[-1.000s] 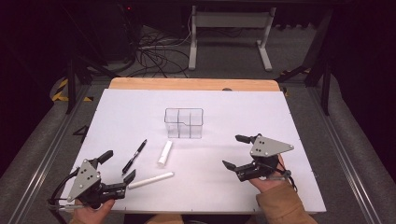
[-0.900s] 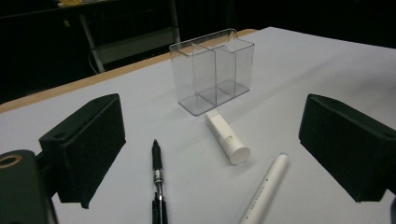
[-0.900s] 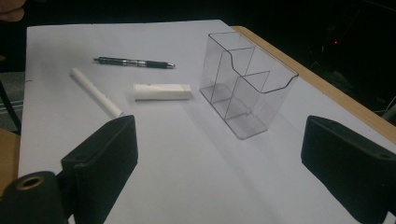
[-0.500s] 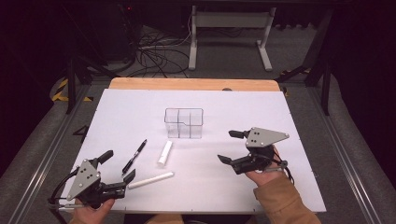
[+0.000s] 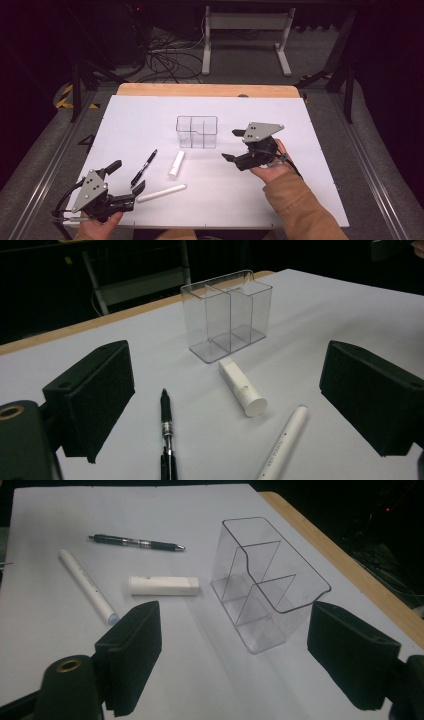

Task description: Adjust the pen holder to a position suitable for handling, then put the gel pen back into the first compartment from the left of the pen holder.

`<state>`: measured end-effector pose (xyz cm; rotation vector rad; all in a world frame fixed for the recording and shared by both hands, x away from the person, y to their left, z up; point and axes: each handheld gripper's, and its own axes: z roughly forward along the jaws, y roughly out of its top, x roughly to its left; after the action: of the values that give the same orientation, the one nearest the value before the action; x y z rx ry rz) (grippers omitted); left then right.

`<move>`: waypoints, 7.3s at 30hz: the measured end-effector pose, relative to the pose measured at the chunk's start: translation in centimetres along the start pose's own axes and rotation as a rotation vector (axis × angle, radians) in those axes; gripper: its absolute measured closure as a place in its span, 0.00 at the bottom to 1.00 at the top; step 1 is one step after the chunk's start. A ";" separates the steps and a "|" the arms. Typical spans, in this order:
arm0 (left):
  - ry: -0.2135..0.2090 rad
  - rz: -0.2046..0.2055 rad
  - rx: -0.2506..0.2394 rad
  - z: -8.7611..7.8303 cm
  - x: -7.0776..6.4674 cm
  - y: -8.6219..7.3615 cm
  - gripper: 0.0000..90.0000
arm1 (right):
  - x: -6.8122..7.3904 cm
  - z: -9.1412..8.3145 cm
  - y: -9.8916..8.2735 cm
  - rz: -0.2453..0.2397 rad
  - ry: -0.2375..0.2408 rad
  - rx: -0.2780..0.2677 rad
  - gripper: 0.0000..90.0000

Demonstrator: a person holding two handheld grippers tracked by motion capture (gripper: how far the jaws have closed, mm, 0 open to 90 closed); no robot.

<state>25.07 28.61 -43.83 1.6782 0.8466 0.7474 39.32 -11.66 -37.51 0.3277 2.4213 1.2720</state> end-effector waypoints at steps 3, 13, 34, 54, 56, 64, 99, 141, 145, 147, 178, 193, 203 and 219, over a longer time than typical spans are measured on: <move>-0.005 -0.014 0.000 0.0 0.1 0.0 0.09 | -0.5 0.9 0.4 -0.004 0.009 0.022 0.28; 0.001 -0.010 0.003 0.0 0.2 -0.1 0.09 | -1.9 4.0 1.6 -0.011 0.052 0.089 0.35; -0.013 -0.014 0.004 0.4 0.4 -0.1 0.09 | -3.8 8.7 2.3 -0.057 0.037 0.189 0.45; -0.009 -0.011 0.007 0.4 0.4 -0.1 0.09 | -4.3 11.8 1.6 -0.061 0.073 0.255 0.55; -0.010 -0.012 0.007 0.4 0.4 -0.1 0.09 | -4.3 12.1 1.5 -0.061 0.073 0.267 0.56; -0.008 -0.014 0.009 0.5 0.5 -0.2 0.09 | -4.2 13.3 1.7 -0.076 0.052 0.331 0.63; -0.010 -0.021 0.010 0.5 0.5 -0.3 0.09 | -4.3 10.9 2.4 -0.121 0.154 0.360 0.96; -0.013 -0.016 0.019 0.8 0.2 -0.3 0.09 | -1.2 5.3 -1.4 -0.320 0.425 0.404 0.95; -0.014 -0.012 0.025 0.8 0.2 -0.3 0.09 | -1.0 5.0 -1.4 -0.315 0.409 0.393 0.95; -0.015 -0.013 0.023 0.8 0.1 -0.3 0.09 | -1.0 5.0 -1.5 -0.311 0.407 0.391 0.95; 0.009 -0.021 0.056 1.7 1.5 0.7 0.09 | -0.6 -2.3 -1.5 0.046 0.040 -0.049 0.02; -0.024 0.034 0.104 3.4 2.4 1.9 0.09 | 0.2 -5.0 -6.9 0.179 -0.109 -0.118 0.00; -0.035 0.020 0.137 4.3 3.3 3.0 0.09 | 1.4 -4.9 -10.3 0.239 -0.144 -0.127 0.00; -0.041 0.002 0.200 5.6 4.5 3.8 0.09 | 2.4 -4.2 -13.0 0.289 -0.186 -0.127 0.00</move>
<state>32.77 28.66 -41.24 1.8645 0.9154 0.6446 34.98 -21.23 -46.64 0.7465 2.1805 1.4367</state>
